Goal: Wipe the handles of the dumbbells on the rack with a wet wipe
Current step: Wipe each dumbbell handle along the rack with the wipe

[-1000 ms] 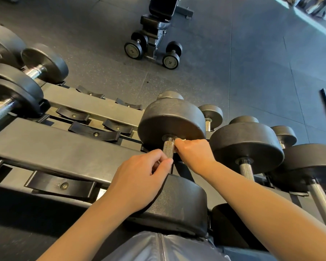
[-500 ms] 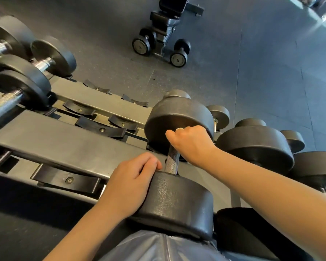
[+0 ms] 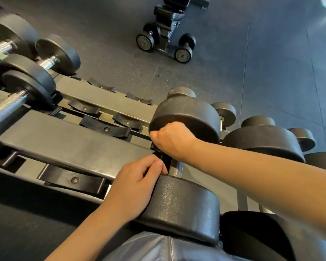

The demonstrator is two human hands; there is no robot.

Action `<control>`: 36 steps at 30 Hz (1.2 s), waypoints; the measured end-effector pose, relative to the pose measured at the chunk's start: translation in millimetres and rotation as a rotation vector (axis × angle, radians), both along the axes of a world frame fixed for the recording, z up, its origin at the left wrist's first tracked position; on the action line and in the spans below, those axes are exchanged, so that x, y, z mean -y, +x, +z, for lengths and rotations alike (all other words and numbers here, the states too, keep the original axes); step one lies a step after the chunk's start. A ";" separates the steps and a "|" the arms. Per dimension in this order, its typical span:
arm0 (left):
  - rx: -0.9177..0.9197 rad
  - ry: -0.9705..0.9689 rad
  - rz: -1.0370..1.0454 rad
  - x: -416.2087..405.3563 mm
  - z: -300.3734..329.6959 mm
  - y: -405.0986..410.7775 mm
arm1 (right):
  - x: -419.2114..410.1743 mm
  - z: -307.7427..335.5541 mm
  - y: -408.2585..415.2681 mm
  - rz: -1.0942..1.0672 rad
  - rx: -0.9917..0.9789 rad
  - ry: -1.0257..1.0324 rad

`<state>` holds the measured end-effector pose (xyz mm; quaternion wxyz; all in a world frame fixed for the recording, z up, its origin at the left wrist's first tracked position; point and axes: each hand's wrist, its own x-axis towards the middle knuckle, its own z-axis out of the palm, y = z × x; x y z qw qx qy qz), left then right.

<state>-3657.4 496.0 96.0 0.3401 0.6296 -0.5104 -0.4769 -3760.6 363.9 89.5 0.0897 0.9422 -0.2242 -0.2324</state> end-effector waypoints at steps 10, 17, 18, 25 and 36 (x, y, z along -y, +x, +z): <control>0.013 0.005 0.059 -4.0 0.2 3.3 | 0.9 2.2 10.8 0.065 -0.209 -0.030; 0.026 -0.005 0.057 -3.4 2.5 3.0 | -2.3 4.3 -59.4 -0.020 0.092 -0.084; 0.031 -0.007 0.056 -3.4 2.5 2.9 | -3.4 1.7 -68.8 -0.040 0.102 -0.063; 0.035 -0.033 0.058 -3.8 -0.2 2.7 | -9.5 -14.8 -99.2 -0.086 0.272 -0.084; 0.015 -0.041 0.040 -2.0 -1.3 3.1 | -9.5 -27.4 -116.9 0.024 0.334 -0.091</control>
